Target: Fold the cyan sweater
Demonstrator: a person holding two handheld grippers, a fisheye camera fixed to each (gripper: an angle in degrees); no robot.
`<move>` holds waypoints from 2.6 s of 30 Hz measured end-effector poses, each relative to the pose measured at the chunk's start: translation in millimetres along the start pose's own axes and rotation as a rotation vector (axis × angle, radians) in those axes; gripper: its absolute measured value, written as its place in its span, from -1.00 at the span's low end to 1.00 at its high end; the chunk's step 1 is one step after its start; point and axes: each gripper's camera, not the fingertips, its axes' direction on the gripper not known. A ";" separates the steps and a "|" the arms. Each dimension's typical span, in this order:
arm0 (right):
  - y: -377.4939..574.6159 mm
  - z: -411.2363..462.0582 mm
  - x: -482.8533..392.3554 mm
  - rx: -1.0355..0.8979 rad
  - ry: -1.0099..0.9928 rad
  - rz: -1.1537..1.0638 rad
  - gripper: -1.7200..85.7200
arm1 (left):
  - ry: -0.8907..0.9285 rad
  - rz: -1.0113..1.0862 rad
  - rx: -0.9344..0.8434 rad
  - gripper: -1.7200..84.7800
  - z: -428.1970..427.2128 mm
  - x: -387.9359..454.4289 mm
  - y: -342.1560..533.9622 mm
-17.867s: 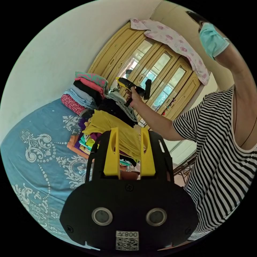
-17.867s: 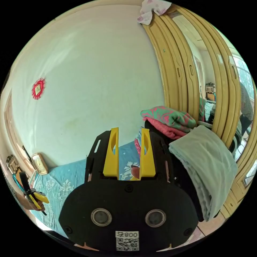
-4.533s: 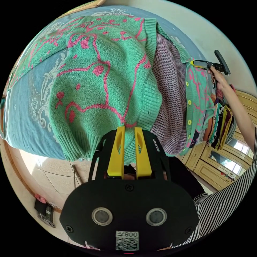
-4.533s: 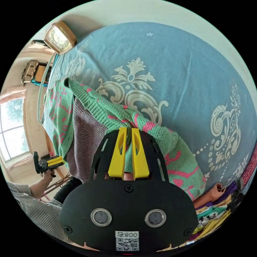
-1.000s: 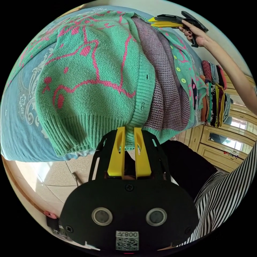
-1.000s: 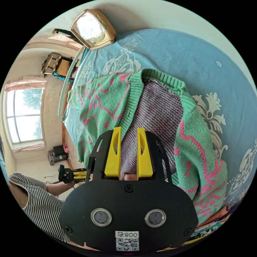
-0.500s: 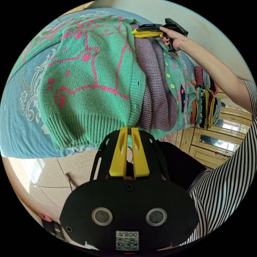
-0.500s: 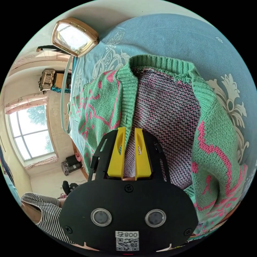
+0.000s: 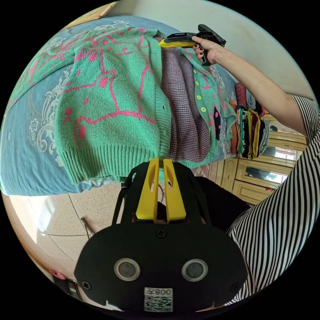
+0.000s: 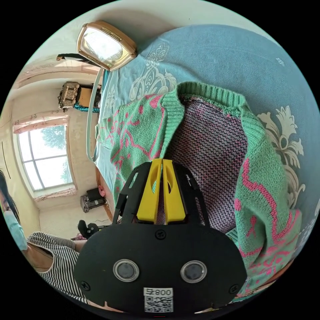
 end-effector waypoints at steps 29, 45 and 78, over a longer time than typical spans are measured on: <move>15.1 9.7 14.4 -0.052 0.302 0.018 -0.96 | 0.228 -0.099 0.010 -0.82 38.3 -23.1 5.0; 91.5 78.1 -94.2 -0.062 0.151 -0.237 -0.96 | 0.041 -0.442 0.120 -0.87 -8.1 -152.8 35.9; 319.1 38.7 -50.6 -0.030 0.414 0.041 -0.76 | 0.245 0.227 0.096 -0.78 150.4 44.0 -264.1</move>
